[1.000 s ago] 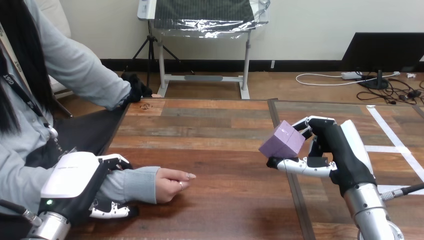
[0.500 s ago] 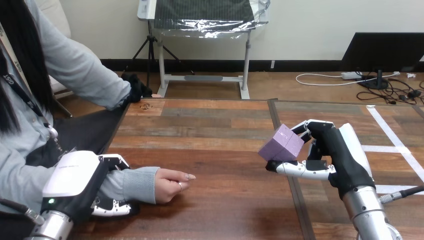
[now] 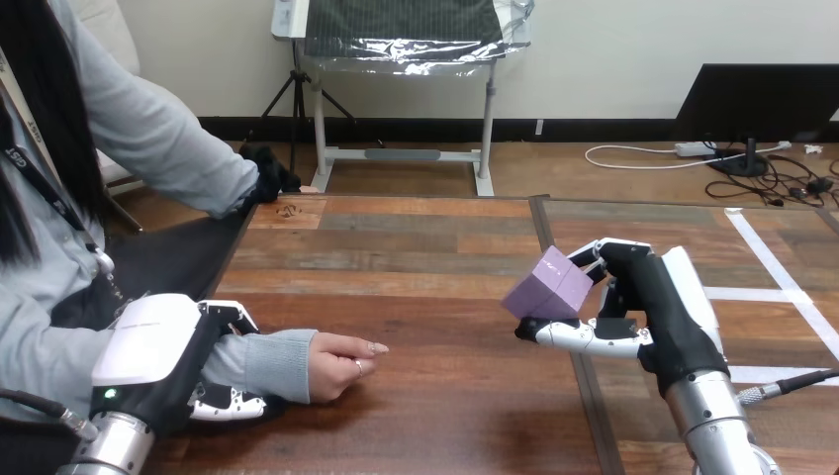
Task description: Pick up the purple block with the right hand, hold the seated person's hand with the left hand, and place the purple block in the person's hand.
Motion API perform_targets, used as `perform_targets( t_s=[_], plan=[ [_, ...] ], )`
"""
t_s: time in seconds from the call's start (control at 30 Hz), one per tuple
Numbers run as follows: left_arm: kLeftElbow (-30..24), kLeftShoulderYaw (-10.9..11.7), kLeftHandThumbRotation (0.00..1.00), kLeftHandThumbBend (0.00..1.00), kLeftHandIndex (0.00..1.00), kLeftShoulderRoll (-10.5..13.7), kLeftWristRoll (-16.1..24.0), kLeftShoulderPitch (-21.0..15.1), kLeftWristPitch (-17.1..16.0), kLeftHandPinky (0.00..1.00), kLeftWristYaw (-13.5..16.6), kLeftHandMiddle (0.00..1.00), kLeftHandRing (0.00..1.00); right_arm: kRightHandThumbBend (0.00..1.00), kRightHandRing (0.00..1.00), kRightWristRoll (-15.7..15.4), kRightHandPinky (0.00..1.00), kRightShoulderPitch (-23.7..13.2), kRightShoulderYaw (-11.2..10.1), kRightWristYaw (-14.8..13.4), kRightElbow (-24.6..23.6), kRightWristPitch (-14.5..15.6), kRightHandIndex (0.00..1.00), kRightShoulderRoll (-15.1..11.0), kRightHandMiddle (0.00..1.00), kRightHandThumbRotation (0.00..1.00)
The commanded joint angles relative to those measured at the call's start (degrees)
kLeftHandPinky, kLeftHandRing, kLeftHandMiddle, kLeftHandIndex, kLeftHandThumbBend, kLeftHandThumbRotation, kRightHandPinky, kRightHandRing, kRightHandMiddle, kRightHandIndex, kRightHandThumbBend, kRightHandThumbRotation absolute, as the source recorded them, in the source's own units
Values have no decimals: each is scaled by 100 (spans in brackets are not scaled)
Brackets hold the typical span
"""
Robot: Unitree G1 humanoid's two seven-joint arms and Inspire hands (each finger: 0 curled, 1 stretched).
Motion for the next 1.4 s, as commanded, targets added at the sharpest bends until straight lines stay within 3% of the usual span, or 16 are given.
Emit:
perform_targets(
  t_s=[0.0,0.6,0.8,1.37],
  plan=[
    [30,-142,26,99,42,-117,-36,-363,44,35,76,39,35,33,9,-7,5,-293,-45,-20,-20,74,18,92,14,0],
    [-67,-205,22,94,34,-260,-92,-499,-25,26,103,32,28,34,10,-194,5,-431,100,-29,256,216,19,239,15,0],
    [-155,-203,19,92,33,-305,-120,-548,-83,24,140,31,27,35,10,-180,6,-537,129,-19,498,67,20,316,16,0],
    [-469,-163,21,93,31,-458,-160,-731,107,21,31,30,26,35,10,-383,6,-964,338,-64,1100,56,19,462,16,0]
  ],
)
